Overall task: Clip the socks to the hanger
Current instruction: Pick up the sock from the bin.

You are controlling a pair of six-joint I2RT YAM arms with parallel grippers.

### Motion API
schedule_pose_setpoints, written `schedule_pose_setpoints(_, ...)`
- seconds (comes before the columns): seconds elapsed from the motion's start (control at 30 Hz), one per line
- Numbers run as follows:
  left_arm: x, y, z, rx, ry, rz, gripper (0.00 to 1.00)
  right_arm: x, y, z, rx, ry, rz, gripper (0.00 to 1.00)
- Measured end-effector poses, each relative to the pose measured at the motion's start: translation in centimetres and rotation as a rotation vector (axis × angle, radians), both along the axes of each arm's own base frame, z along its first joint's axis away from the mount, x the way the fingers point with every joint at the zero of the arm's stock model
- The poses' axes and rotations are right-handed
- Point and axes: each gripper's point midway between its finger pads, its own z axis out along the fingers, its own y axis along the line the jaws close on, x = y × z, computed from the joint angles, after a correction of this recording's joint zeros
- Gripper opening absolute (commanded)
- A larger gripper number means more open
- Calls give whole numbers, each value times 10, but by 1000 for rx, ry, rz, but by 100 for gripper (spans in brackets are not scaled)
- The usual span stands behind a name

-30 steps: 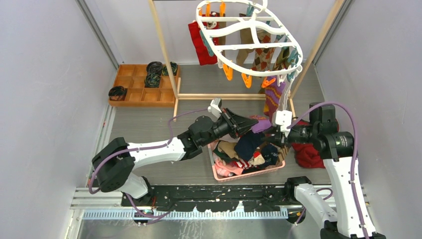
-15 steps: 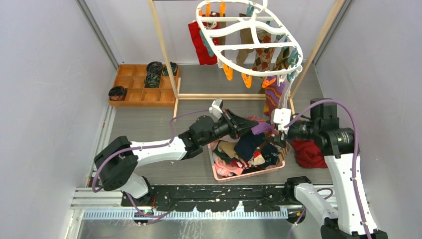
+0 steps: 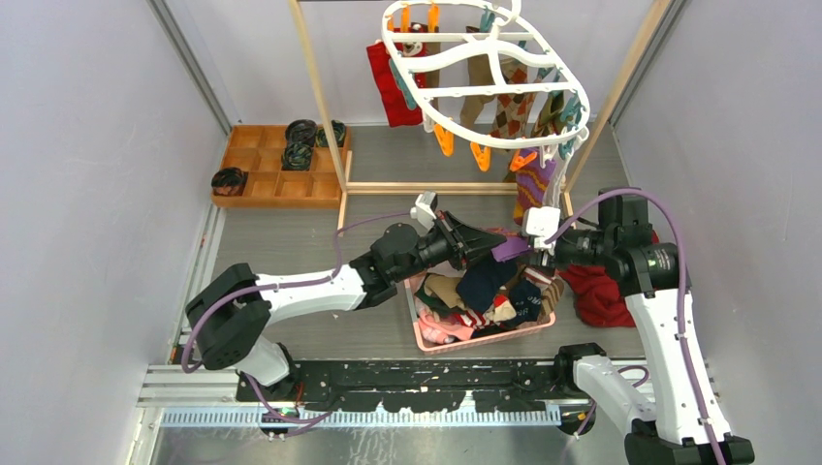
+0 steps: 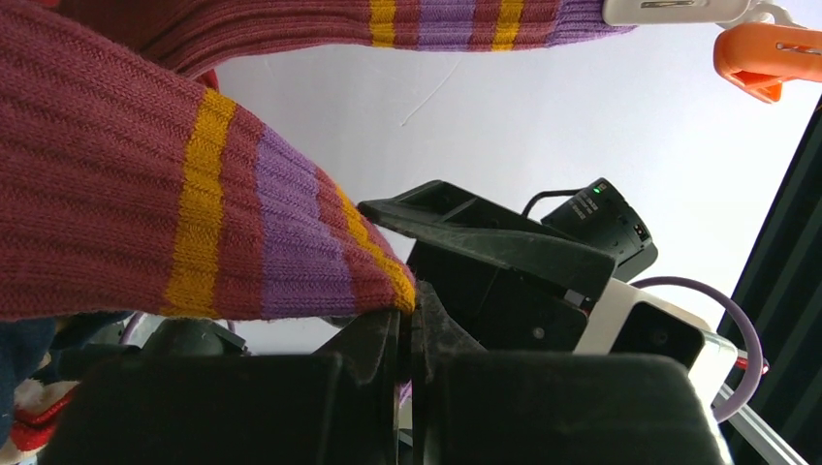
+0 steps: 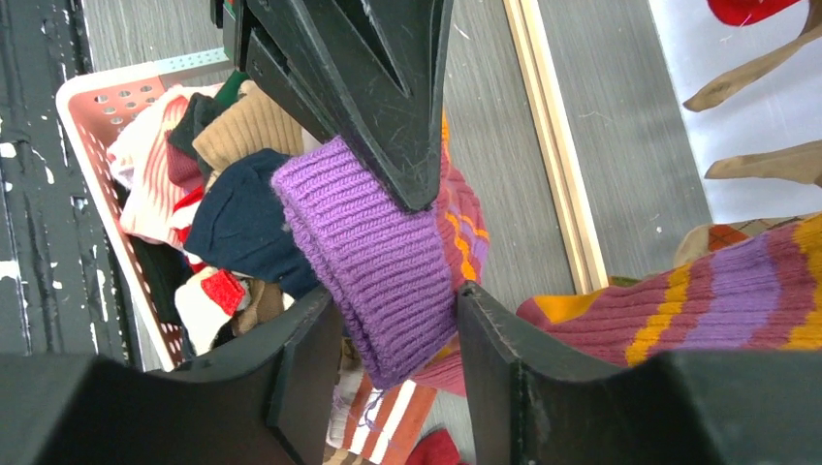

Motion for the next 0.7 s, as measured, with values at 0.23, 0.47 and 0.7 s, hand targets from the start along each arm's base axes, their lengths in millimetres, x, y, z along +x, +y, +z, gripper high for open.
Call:
schedule_pose_setpoints(0.23,1,-2,1,-8,1,-3,8,4,0,-6,-2,1,-4,1)
schedule_pose_setpoints(0.47,0,-1,9,-42,-28,-5,38,-1,3,-3,28,27,-6,1)
schedule_pose_setpoints(0.7,-19,28,4,7,-165,7,65,-14,5,-2,91,128,-63,1)
